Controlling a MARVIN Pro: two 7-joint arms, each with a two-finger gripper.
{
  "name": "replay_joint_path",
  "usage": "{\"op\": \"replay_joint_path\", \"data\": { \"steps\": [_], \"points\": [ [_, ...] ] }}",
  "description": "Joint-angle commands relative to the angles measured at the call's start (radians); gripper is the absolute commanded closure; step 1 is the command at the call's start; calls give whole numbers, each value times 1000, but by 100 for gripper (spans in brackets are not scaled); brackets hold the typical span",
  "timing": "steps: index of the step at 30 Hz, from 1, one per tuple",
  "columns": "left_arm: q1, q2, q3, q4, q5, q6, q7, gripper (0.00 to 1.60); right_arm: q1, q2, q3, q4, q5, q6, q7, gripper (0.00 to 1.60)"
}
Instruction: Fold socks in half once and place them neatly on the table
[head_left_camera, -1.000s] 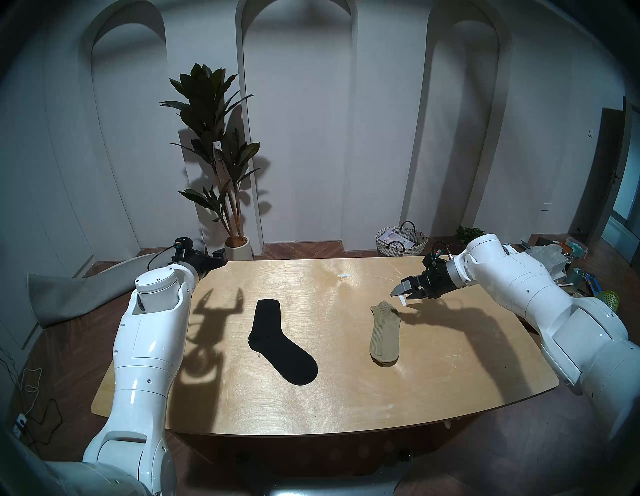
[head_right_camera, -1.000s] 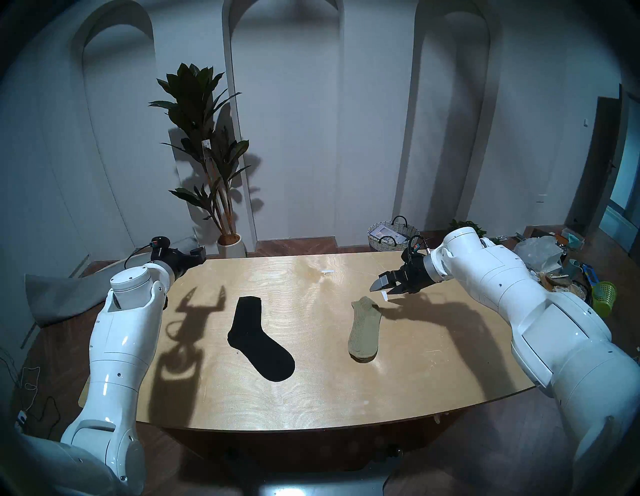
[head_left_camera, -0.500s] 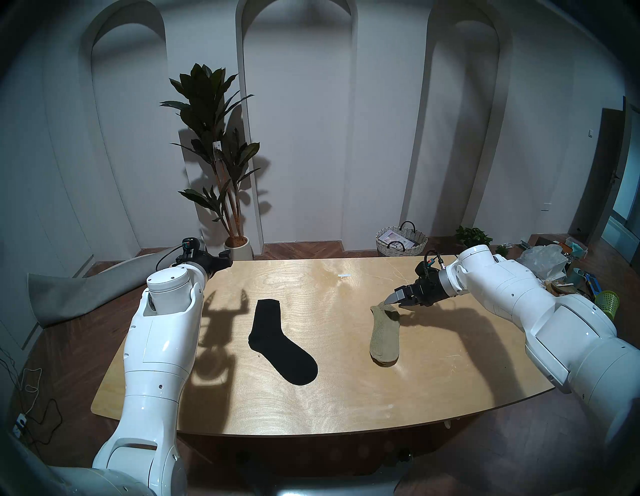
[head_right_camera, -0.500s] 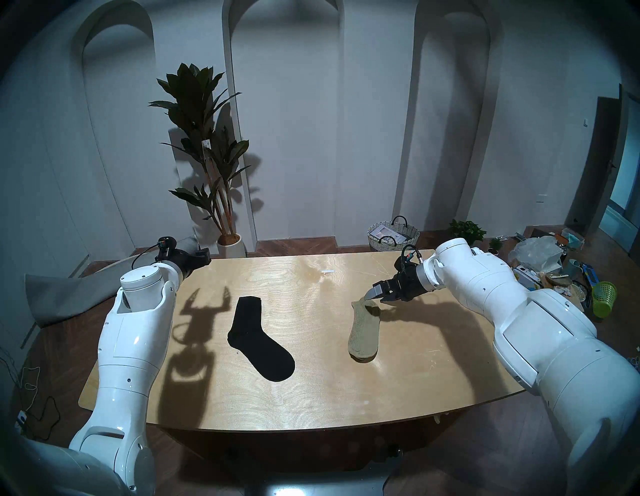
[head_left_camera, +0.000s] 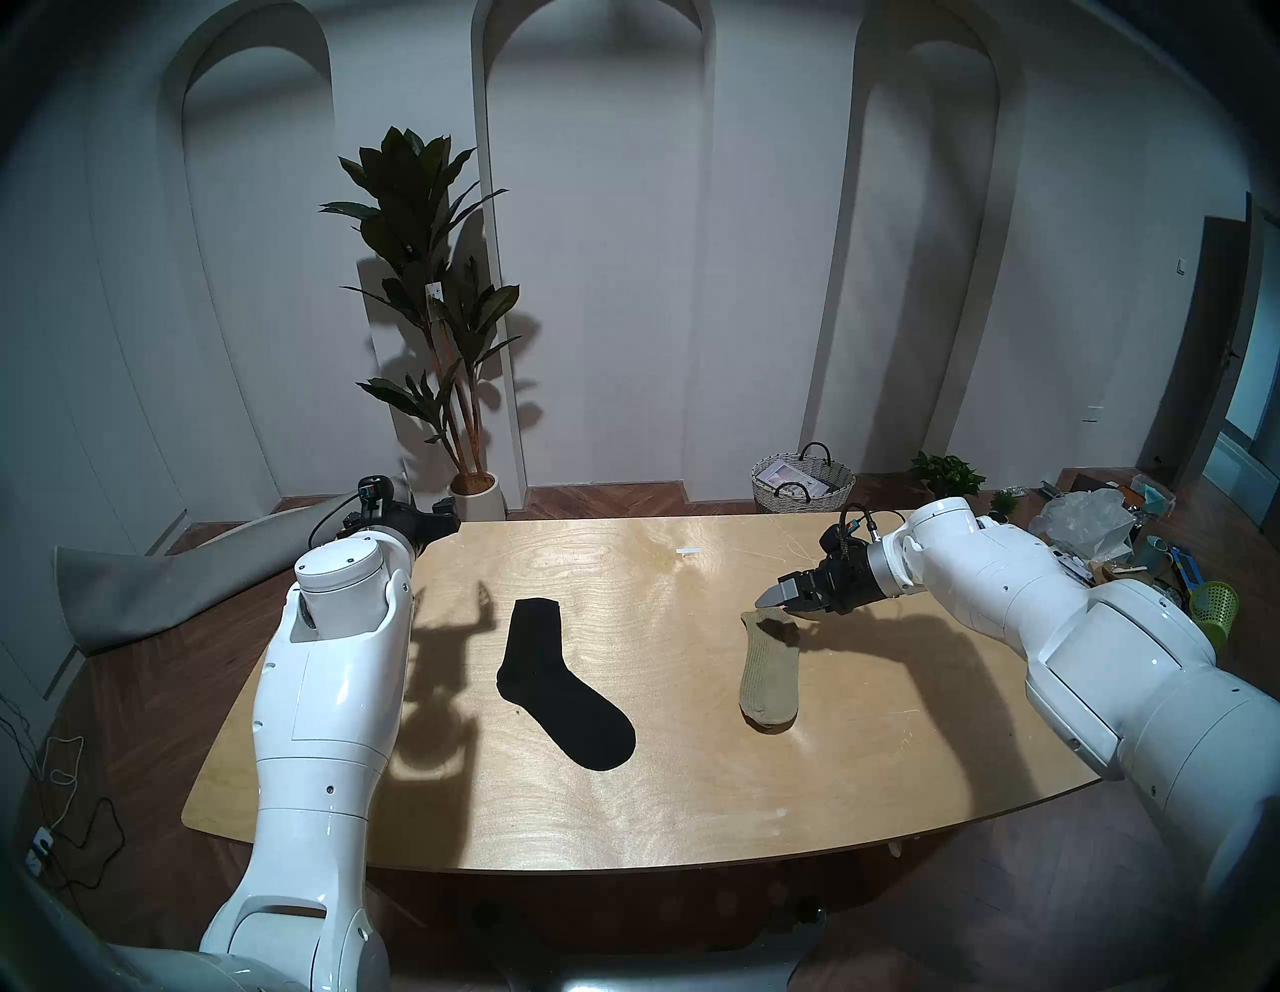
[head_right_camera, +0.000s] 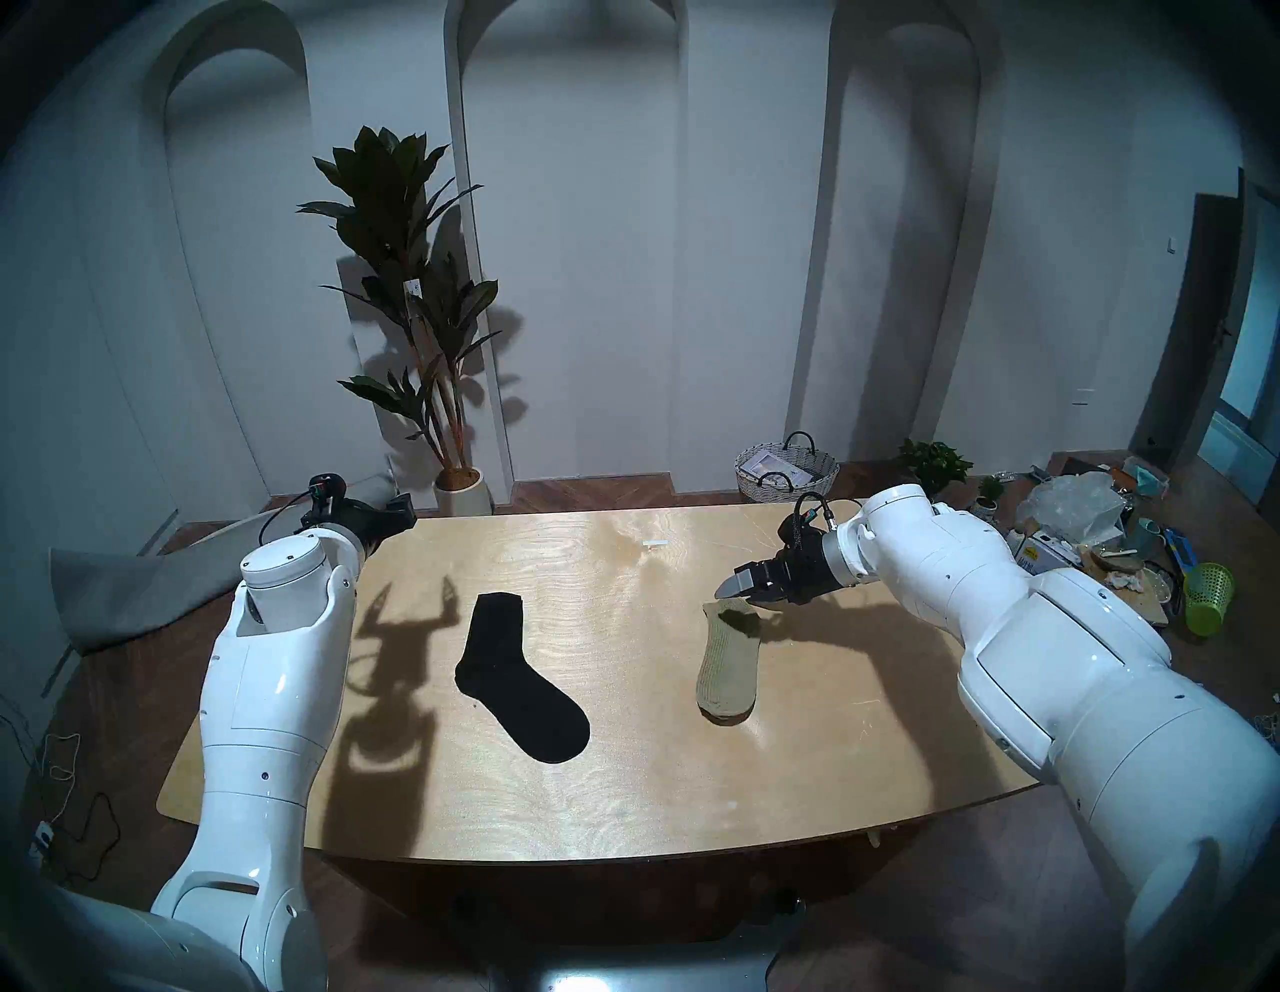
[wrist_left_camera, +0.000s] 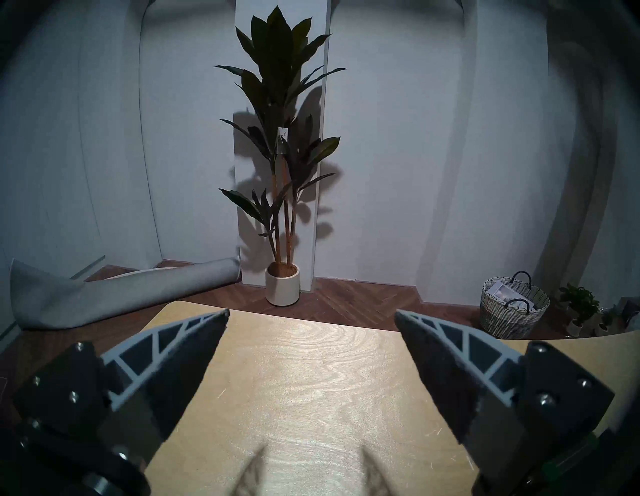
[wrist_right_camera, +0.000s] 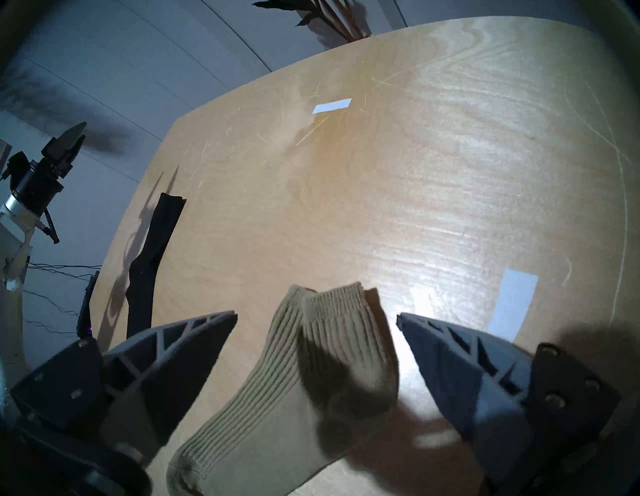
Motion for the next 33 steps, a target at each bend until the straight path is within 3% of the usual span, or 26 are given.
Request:
{"op": "replay_joint_path", "data": {
  "steps": [1,29,30,31,33],
  "points": [
    [11,-11,-8,-48,-3,-5,11,0,20,-27,-4,26,-4,-35,18,0],
    [77,-69,-28,-122,-3,-1,70,0,24,-92,-89,130,-81,-139,103,0],
    [79,-70,-29,-124,-4,-2,70,0,22,-93,-89,134,-82,-147,96,13],
    [82,-71,-29,-126,-4,-1,72,0,21,-95,-90,138,-82,-150,95,81],
    [86,-75,-34,-131,-8,-3,73,0,19,-107,-78,155,-73,-163,59,88]
  ]
}}
